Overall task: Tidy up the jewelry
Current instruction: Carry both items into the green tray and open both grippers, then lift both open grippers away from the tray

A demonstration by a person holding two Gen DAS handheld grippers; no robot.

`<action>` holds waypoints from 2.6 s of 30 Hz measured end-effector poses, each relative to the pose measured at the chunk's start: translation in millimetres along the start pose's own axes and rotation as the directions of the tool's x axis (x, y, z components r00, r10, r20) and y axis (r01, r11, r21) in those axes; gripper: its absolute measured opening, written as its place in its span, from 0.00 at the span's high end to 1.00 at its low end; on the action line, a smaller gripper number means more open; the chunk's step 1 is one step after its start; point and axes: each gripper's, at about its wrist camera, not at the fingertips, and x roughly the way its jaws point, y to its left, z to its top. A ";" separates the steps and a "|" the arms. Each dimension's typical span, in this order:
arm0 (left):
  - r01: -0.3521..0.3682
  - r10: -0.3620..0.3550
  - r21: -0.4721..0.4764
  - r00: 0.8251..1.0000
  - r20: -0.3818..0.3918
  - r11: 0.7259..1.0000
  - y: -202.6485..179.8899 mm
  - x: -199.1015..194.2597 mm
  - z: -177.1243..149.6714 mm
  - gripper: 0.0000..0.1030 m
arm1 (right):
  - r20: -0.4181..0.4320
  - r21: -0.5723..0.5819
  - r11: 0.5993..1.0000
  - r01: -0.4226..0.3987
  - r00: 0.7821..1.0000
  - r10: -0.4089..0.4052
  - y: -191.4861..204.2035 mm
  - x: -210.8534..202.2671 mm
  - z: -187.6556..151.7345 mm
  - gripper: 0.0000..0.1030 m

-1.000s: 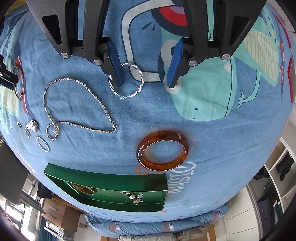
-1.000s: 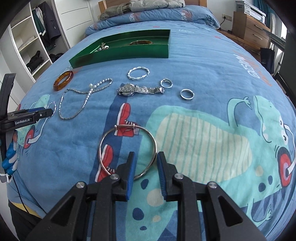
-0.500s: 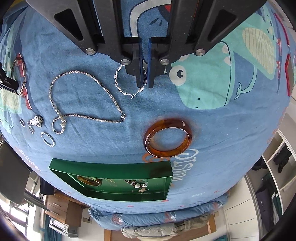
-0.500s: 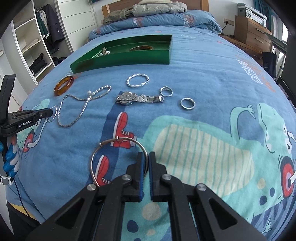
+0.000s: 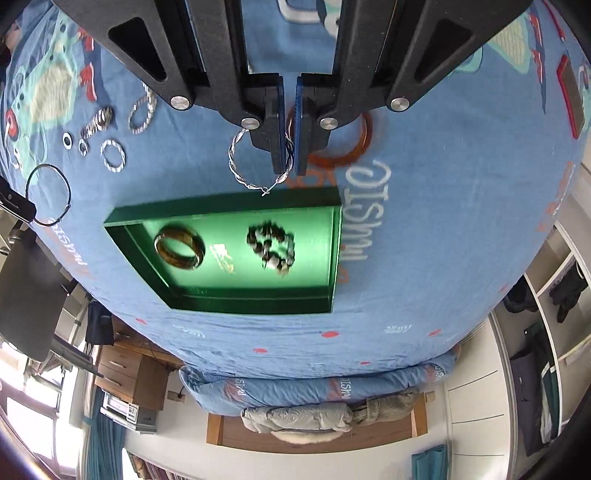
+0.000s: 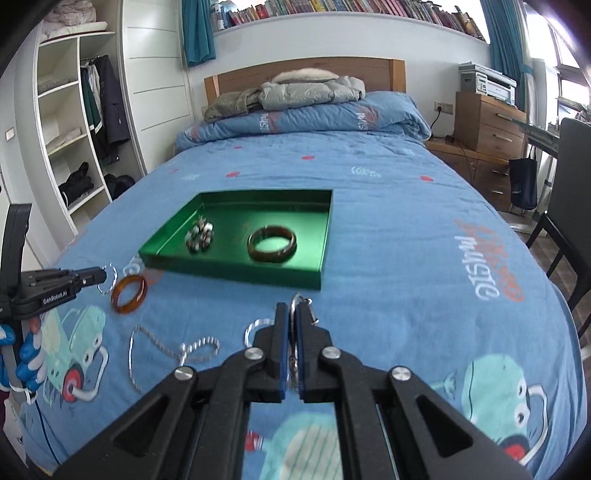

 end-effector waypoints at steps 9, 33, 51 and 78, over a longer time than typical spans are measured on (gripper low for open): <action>0.017 -0.017 0.000 0.999 -0.039 1.000 -18.5 100.5 110.0 0.96 | -0.043 0.042 0.993 -0.114 0.992 0.116 22.1 135.3 112.9 0.97; 0.041 -0.058 -0.141 0.991 -0.119 0.989 11.5 168.1 132.7 0.63 | -0.311 0.046 0.993 0.107 0.946 -0.088 -14.9 264.1 133.1 0.92; -0.050 0.054 -0.067 0.997 0.053 0.996 30.4 -100.2 33.9 0.62 | 0.167 -0.044 0.999 0.022 0.986 -0.014 -13.7 -101.7 81.9 0.81; 0.018 -0.027 -0.166 0.998 -0.054 0.986 -27.1 -108.0 -119.6 0.56 | 0.009 -0.013 0.996 -0.086 0.996 0.087 -38.6 -150.8 -66.2 0.81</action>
